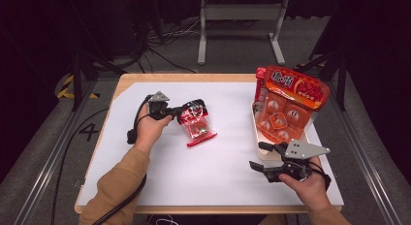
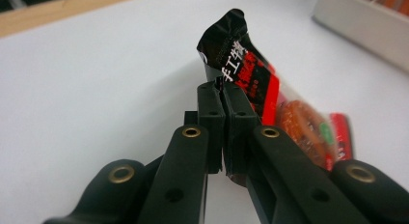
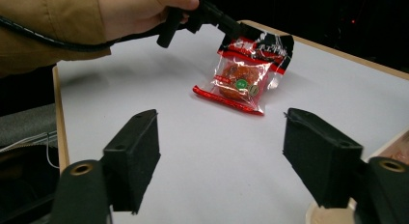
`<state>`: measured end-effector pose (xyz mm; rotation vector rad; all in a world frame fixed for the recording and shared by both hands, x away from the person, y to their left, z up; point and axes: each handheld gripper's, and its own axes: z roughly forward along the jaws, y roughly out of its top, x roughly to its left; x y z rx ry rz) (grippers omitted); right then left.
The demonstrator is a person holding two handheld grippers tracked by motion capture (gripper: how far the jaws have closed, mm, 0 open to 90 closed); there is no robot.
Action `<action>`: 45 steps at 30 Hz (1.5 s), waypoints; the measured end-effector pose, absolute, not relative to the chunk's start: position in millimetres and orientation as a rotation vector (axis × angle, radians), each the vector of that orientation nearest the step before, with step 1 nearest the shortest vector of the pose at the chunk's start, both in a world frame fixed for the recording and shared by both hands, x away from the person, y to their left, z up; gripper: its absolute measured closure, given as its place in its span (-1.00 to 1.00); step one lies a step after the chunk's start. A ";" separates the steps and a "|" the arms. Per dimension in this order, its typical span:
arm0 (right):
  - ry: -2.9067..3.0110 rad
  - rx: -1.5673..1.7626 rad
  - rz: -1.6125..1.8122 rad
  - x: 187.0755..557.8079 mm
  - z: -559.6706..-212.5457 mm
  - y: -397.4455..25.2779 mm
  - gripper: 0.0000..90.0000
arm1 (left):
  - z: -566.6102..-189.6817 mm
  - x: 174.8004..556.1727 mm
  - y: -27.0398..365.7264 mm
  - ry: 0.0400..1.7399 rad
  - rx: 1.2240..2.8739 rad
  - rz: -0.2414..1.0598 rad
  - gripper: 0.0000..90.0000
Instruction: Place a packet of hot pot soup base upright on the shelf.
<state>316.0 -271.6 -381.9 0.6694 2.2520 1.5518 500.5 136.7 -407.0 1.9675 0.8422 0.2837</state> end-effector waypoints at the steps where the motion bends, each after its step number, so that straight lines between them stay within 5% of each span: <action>1: 2.258 0.669 1.549 316.0 -381.4 -271.7 -0.27 | -402.2 497.2 135.3 0.822 1.952 0.279 0.96; 45: 2.164 0.715 1.482 329.5 -336.0 -277.0 0.18 | -304.0 389.9 56.5 0.271 1.815 0.121 0.98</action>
